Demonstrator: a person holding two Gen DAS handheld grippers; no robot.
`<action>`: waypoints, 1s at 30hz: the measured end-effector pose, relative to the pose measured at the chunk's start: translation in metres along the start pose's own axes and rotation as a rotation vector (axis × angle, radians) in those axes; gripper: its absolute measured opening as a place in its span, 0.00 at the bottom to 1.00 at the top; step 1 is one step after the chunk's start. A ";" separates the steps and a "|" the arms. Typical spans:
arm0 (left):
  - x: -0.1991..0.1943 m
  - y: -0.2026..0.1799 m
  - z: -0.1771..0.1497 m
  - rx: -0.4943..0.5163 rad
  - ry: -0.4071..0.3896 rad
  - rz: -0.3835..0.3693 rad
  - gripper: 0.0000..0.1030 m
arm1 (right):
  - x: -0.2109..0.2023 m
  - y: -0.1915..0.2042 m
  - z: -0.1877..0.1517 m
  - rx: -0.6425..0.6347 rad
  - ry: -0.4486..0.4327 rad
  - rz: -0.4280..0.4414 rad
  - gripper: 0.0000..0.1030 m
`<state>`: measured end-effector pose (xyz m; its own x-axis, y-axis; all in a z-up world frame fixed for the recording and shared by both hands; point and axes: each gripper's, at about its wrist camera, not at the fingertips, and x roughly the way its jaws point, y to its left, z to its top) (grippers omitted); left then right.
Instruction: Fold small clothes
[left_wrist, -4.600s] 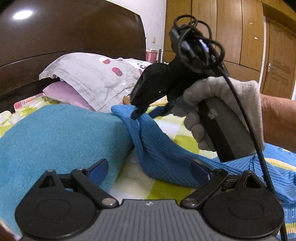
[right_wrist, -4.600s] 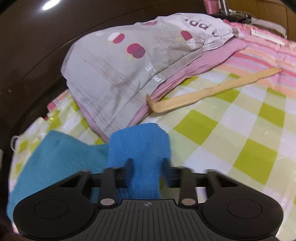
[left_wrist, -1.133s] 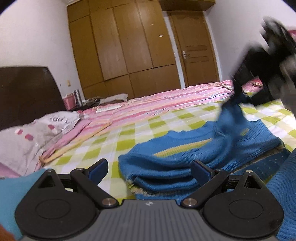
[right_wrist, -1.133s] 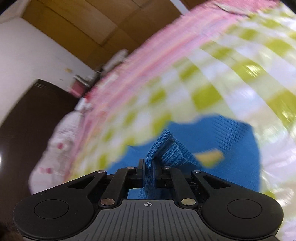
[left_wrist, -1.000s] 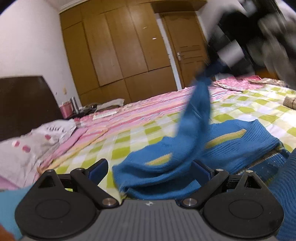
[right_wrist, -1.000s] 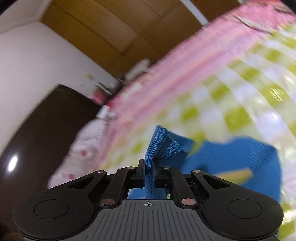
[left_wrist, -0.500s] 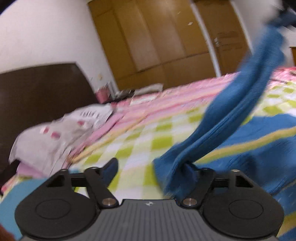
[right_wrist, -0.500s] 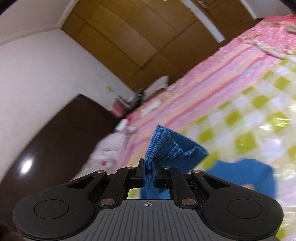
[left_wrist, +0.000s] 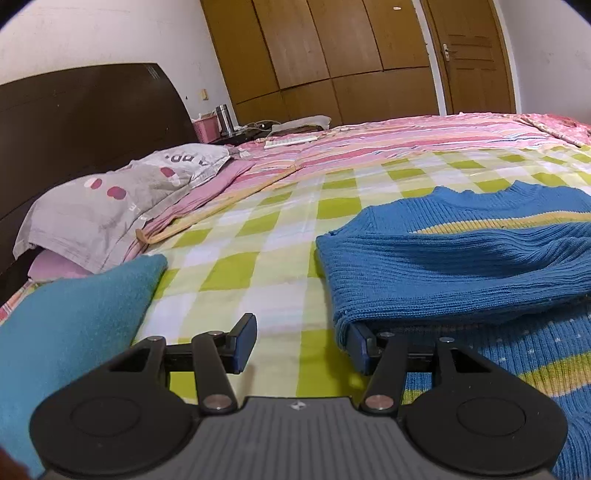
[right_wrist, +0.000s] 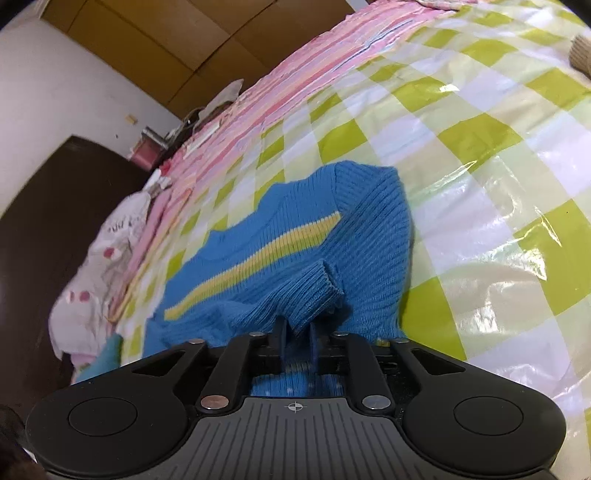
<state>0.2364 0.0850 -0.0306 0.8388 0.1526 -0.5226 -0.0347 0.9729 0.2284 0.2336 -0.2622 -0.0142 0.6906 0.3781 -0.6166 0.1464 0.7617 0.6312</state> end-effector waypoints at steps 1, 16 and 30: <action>0.001 0.001 0.000 -0.006 0.002 -0.001 0.57 | 0.001 0.000 0.002 0.010 -0.010 -0.004 0.21; -0.008 0.010 0.001 -0.056 -0.045 -0.005 0.54 | -0.032 0.030 0.015 -0.074 -0.186 0.101 0.04; -0.007 0.011 0.001 -0.070 -0.049 -0.019 0.54 | 0.006 -0.005 0.014 0.092 -0.073 -0.032 0.50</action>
<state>0.2311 0.0943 -0.0238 0.8651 0.1274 -0.4852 -0.0551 0.9855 0.1606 0.2471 -0.2714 -0.0145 0.7340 0.3125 -0.6030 0.2312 0.7199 0.6544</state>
